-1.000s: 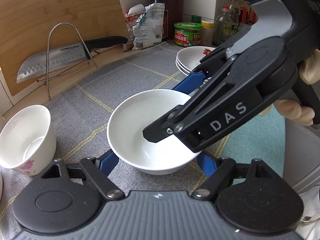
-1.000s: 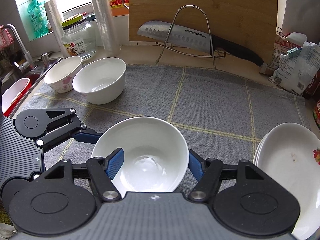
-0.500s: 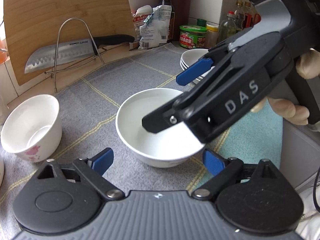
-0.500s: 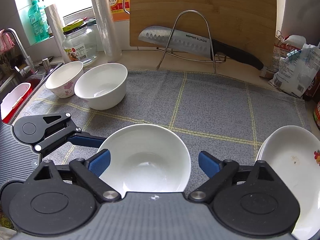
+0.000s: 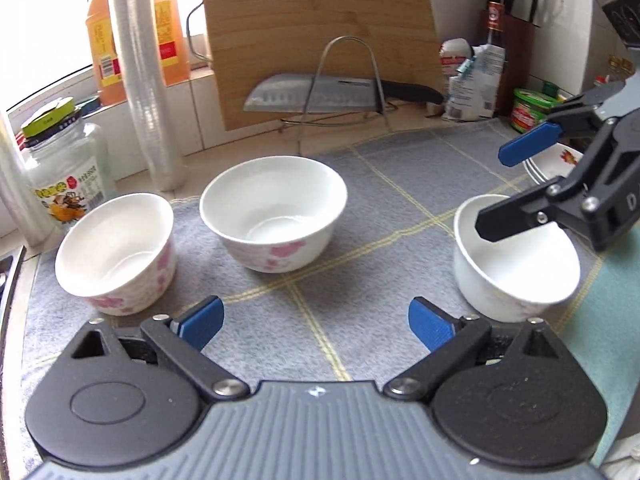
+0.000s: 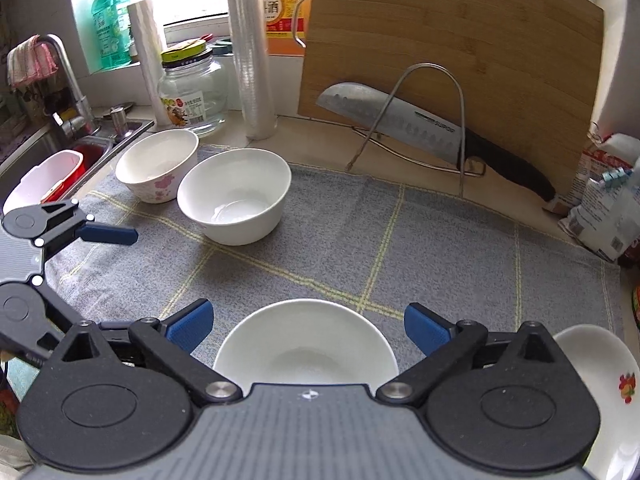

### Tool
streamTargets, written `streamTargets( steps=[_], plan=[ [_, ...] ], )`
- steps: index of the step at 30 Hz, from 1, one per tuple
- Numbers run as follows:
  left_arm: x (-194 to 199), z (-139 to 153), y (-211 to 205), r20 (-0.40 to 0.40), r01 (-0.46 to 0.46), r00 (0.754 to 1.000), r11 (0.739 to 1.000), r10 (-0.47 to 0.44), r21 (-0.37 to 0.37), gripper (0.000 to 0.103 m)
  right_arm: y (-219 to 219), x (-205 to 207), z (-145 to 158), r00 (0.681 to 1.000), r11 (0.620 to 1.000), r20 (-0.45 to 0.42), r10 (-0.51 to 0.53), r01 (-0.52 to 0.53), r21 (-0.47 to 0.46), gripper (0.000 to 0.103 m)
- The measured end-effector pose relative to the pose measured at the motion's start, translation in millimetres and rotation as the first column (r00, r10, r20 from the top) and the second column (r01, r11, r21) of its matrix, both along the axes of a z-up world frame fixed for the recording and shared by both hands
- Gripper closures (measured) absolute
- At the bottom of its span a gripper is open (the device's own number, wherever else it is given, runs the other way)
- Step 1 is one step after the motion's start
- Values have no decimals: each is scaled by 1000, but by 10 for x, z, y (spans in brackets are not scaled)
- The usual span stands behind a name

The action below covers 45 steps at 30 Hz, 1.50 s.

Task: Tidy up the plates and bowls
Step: 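Lower the white bowl beside the plate stack and open the right gripper, then grasp the rim of the next white bowl with the right gripper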

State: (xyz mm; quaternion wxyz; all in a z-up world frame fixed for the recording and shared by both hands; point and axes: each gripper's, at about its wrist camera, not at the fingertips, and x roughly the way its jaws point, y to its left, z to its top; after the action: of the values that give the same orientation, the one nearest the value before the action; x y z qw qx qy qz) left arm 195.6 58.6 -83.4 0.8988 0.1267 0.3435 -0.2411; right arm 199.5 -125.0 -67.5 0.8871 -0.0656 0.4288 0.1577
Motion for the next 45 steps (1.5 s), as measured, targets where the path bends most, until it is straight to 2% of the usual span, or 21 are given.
streamTargets(
  steps=[6, 13, 21, 27, 30, 34, 45],
  plan=[
    [178, -73, -5, 0, -21, 1000, 1000, 21, -6, 5, 244, 280, 95, 996, 996, 33, 88, -87, -28, 0],
    [311, -122, -9, 1, -14, 1000, 1000, 14, 8, 5, 330, 677, 70, 996, 995, 17, 89, -90, 44, 1],
    [434, -152, -16, 0, -5, 1000, 1000, 5, 10, 5, 473, 974, 31, 993, 990, -6, 120, -120, 72, 2],
    [478, -172, -35, 4, 5, 1000, 1000, -5, 19, 5, 576, 1121, -21, 989, 988, -23, 144, -142, 65, 9],
    [490, -164, -34, 15, 0, 1000, 1000, -1, 24, 5, 605, 1186, -46, 988, 986, -35, 152, -149, 78, 10],
    [494, -142, -16, 28, -1, 1000, 1000, 1, 11, 5, 658, 1234, -91, 984, 984, -55, 172, -168, 62, 17],
    [562, -99, -58, 50, 8, 999, 1000, -7, -16, 8, 705, 1431, -310, 982, 987, -106, 157, -151, 57, 24]
  ],
)
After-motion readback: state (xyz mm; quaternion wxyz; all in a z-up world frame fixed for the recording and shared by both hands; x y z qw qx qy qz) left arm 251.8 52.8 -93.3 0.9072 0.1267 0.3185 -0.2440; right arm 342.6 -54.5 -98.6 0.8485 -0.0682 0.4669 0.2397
